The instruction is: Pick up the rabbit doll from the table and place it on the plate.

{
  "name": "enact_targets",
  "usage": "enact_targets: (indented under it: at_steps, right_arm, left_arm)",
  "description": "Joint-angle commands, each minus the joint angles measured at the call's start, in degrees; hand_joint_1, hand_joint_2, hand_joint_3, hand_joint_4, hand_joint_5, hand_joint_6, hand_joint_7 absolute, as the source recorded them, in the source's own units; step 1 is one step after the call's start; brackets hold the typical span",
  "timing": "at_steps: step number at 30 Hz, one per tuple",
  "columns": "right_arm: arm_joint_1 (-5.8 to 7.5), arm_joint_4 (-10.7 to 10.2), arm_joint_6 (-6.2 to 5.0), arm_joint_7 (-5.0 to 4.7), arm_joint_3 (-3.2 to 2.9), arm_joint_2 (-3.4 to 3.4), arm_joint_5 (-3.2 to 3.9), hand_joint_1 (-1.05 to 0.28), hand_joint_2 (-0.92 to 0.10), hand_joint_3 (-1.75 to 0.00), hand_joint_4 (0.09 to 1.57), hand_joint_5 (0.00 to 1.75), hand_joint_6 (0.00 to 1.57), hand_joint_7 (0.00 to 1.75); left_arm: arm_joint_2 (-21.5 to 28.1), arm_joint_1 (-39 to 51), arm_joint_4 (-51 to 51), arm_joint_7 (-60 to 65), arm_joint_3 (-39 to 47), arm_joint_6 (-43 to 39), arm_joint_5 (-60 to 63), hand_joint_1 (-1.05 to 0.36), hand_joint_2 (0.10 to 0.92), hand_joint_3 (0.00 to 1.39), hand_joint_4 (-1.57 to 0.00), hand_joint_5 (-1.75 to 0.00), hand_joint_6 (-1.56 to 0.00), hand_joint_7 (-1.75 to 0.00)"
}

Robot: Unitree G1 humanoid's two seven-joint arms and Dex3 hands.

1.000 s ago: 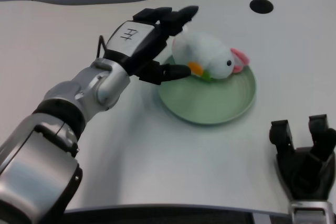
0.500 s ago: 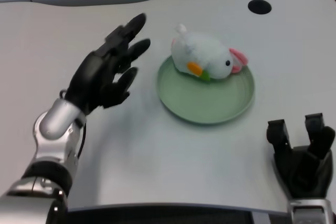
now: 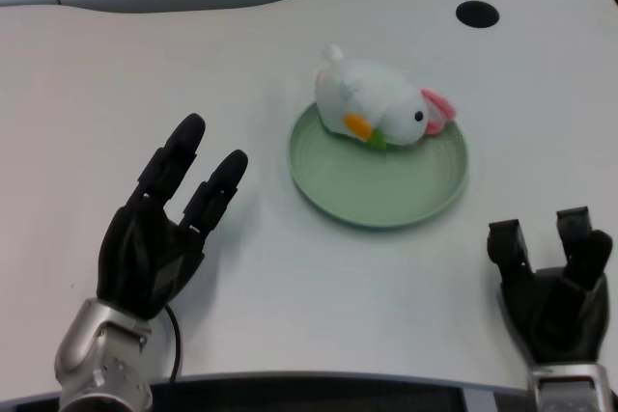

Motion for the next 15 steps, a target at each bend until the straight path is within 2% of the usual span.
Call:
enact_targets:
  at_steps: [1,4,7,10,15]
  right_arm:
    - [1.41,2.84,2.12,-0.88,0.61,2.55,-0.64,-0.5,-0.92,-0.16,0.76,1.75,0.61,1.71]
    - [0.95,3.12,3.41,0.14,0.59,1.89,-0.53,-0.5,-0.92,-0.17,0.76,1.75,0.63,1.67]
    - [0.89,2.69,2.86,-0.8,0.74,2.09,-0.87,-0.51,-0.92,-0.17,0.78,1.75,0.64,1.69]
    - [0.83,2.81,2.78,-0.11,0.96,1.85,-1.15,-0.5,-0.92,-0.19,0.78,1.75,0.62,1.73]
    - [0.45,3.17,3.78,0.52,0.94,1.44,-1.22,-0.5,-0.92,-0.19,0.78,1.75,0.61,1.73]
  left_arm:
    - [-0.48,1.38,-1.64,-0.56,0.7,1.89,-0.8,-1.05,0.921,0.58,0.0,0.0,0.0,0.0]
    - [-1.31,4.27,-1.07,-3.22,1.64,2.64,-1.69,-1.05,0.921,0.56,-0.04,-0.02,0.0,0.0]
    - [-1.94,5.65,-0.53,-3.77,2.17,3.27,-1.85,-1.03,0.921,0.52,-0.13,-0.06,0.0,0.0]
    - [-3.15,6.58,-0.14,-3.9,3.21,4.25,-2.67,-0.98,0.921,0.5,-0.15,-0.07,-0.02,-0.01]
    - [-4.05,7.15,-0.39,-4.03,3.85,5.22,-3.12,-0.94,0.921,0.48,-0.17,-0.07,-0.06,-0.02]
